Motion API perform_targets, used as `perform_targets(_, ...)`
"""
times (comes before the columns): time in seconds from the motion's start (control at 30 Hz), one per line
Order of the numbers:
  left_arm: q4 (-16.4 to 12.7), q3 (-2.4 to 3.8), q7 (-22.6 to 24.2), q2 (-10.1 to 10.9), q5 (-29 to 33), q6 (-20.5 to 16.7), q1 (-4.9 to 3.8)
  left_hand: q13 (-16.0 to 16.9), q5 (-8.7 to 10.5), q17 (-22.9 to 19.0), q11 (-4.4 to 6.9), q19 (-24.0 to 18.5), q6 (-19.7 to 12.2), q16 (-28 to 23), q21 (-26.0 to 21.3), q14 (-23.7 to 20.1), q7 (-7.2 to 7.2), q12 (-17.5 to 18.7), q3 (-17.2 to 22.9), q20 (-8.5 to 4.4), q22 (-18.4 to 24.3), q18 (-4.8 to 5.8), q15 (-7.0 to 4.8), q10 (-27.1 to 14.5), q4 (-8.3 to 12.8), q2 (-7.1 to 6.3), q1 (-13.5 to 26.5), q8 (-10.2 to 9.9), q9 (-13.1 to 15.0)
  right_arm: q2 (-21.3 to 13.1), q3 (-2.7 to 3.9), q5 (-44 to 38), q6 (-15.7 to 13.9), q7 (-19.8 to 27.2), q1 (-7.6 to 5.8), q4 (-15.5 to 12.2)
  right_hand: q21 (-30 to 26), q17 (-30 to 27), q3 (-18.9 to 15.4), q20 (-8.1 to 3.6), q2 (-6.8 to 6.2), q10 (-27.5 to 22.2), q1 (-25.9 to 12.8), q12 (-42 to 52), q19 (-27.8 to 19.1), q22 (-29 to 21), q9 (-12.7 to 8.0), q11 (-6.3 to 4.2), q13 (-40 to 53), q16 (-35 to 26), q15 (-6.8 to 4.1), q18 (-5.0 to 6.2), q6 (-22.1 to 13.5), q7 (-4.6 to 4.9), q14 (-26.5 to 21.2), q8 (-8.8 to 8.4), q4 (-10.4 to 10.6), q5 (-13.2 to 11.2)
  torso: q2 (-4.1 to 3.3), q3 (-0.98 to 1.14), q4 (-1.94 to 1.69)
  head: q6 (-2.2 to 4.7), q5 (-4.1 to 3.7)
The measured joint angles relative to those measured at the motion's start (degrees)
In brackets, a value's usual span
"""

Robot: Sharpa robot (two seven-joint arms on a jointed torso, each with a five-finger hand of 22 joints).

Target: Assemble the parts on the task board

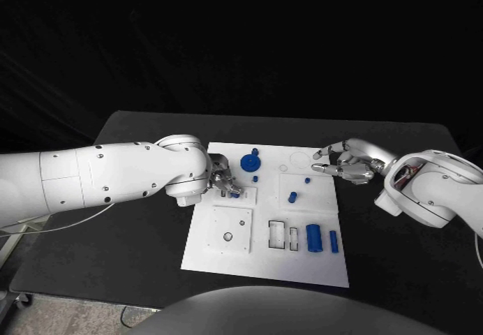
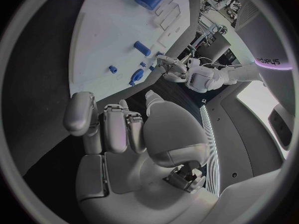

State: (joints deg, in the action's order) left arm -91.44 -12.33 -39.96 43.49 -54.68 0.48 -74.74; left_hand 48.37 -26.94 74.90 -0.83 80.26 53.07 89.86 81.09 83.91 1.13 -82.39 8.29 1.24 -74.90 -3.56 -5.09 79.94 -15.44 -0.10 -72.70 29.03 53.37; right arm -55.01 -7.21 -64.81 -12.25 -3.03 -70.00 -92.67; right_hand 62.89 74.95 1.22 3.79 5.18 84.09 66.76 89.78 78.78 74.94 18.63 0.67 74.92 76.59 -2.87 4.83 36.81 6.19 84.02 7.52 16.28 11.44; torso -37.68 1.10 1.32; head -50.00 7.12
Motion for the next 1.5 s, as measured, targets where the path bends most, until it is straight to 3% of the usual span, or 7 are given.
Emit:
perform_targets(0.4,0.4,0.02,0.0,-0.4,0.0,-0.3,0.04,0.0,0.26,0.0,0.0,0.0,0.0,0.0,0.0,0.0,0.01,-0.2,1.0,0.0,0.0,0.0,0.17,0.0,0.7,-0.07,0.1,-0.3,0.4,0.0,0.0,0.1,0.2,-0.1,0.05,0.0,-0.3,0.0,0.0,0.0,-0.01,0.0,0.5,0.0,0.0,0.0,0.0,0.0,0.0,0.0,0.0,0.0,0.0,0.0,0.0,0.0,0.0,0.2,-0.03,0.01,0.04,0.0,0.08)
perform_targets(0.77,-0.6,0.0,0.0,0.5,-1.4,-1.1,0.24,0.0,-4.36,0.0,0.0,0.1,0.2,0.0,0.0,0.0,0.19,-1.0,2.9,0.12,0.0,0.0,0.2,0.0,2.3,-0.93,0.3,-0.7,1.2,-0.2,0.0,0.1,0.3,-0.1,0.13,0.0,-0.3,0.0,0.0,0.0,-0.01,0.0,0.5,0.0,0.0,0.0,0.0,0.0,0.0,0.0,0.0,0.0,0.0,0.0,0.0,0.0,0.0,0.2,-0.03,-0.01,0.03,0.0,-0.09)
perform_targets(1.1,-0.9,-0.04,0.3,0.7,-3.5,-2.3,0.35,0.0,-4.45,0.0,0.0,0.2,0.3,0.0,0.0,0.0,0.29,-1.3,3.2,0.21,0.0,0.0,0.22,0.0,2.5,-1.67,0.1,-0.8,1.3,-0.2,0.0,0.1,0.3,-0.1,0.23,0.1,-0.3,0.0,0.0,0.0,-0.01,0.0,0.5,0.0,0.0,0.0,-0.1,0.0,0.0,0.0,0.0,0.0,0.0,0.0,0.0,0.0,0.0,0.2,-0.02,-0.02,0.03,0.0,0.02)
perform_targets(1.5,-0.3,-0.02,0.5,0.1,-4.7,-2.7,0.35,0.0,-4.44,0.0,0.0,0.2,0.6,0.0,0.0,-0.1,0.22,-1.7,3.2,0.2,0.0,0.0,0.29,0.0,2.6,-1.64,0.1,-0.8,1.3,-0.2,0.0,0.1,0.3,-0.1,0.33,0.1,-0.3,0.0,0.0,0.0,-0.01,0.0,0.5,0.0,0.0,0.0,-0.1,0.0,0.0,0.0,0.0,0.0,0.0,0.0,0.0,0.0,0.0,0.2,-0.02,-0.01,0.06,0.0,0.03)
